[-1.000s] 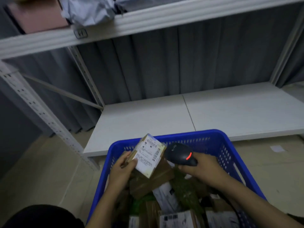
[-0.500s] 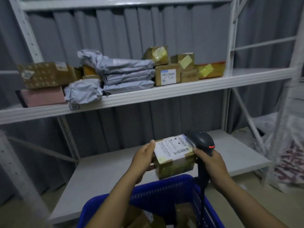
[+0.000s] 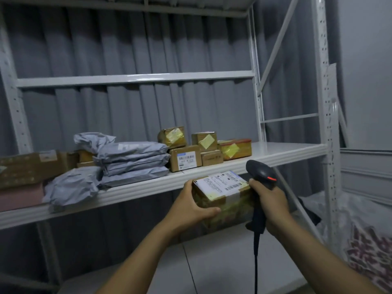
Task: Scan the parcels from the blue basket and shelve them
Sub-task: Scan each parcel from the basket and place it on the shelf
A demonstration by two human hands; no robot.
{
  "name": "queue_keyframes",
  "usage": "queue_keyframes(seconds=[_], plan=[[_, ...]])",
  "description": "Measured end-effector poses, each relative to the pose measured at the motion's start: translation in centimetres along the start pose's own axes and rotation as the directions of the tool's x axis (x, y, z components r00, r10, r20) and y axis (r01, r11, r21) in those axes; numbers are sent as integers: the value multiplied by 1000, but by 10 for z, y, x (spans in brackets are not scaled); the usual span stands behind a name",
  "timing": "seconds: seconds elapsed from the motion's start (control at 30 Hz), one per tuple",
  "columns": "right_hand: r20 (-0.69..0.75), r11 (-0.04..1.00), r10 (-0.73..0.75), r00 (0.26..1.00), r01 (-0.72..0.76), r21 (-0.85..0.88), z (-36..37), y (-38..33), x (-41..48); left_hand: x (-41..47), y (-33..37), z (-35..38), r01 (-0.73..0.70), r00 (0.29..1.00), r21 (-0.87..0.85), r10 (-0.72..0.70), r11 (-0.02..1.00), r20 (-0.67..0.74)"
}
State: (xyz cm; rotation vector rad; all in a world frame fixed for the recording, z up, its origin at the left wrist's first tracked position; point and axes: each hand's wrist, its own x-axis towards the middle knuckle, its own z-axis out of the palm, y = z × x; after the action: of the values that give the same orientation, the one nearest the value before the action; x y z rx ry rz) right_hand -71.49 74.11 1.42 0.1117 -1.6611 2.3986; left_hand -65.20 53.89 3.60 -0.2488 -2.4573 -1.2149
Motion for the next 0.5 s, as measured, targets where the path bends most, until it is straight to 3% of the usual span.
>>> queue_keyframes(seconds=[0.1,0.27,0.5], plan=[[-13,996,9,1000,-8,85,-8,-8,22,26,11,11,-36,992,-41,31,999,-119],[19,997,-55,998,54,47,-19,-28,55,79,32,26,-91,940,-2,85,996,-330],[37,991,-130,991,131,-18,-26,-45,123,175,57,58,-132,889,292,244,947,-388]])
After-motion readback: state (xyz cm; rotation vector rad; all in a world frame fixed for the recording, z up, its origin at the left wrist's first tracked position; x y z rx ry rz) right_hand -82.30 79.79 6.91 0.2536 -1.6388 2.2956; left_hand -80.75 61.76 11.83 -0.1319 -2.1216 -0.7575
